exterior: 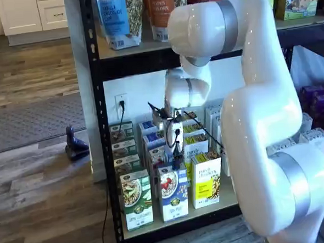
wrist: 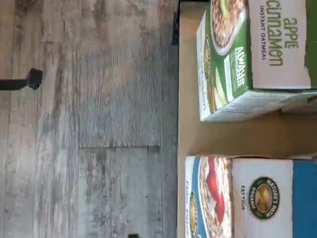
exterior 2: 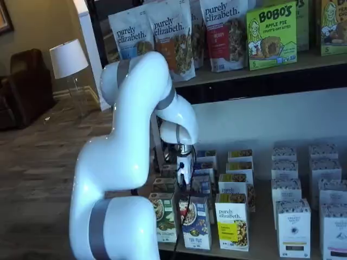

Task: Pick up the blue and white box that is on the bottom shelf, the second box from the left

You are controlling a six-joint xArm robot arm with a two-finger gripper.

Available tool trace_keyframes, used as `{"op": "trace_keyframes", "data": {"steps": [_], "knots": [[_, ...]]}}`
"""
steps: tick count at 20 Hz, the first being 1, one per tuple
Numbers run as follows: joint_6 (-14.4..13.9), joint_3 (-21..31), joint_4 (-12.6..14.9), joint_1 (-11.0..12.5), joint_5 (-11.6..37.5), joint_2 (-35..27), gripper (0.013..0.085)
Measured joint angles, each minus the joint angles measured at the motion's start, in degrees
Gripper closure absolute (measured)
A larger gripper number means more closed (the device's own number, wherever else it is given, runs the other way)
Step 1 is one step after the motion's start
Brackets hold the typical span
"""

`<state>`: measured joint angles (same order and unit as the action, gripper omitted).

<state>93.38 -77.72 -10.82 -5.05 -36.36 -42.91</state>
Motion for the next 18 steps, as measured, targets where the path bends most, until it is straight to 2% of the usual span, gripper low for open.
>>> {"op": "trace_keyframes", "data": {"steps": [1,2,4,10,18], "knots": [[-0.89,-0.29,0.97,-0.03,-0.42,-0.12,0.013],[-5.21,-1.91,5.87,-0.29,-2.25,-1.05,0.013],[-7.76,-3.71,8.69,-0.57,-3.44,-2.49,0.013],[-8.42,-6.73,9.31,-0.74,-3.05,-5.59,0.013],[-7.58,-12.37,9.16,-0.01,-2.99,-10.38,0.013]]}}
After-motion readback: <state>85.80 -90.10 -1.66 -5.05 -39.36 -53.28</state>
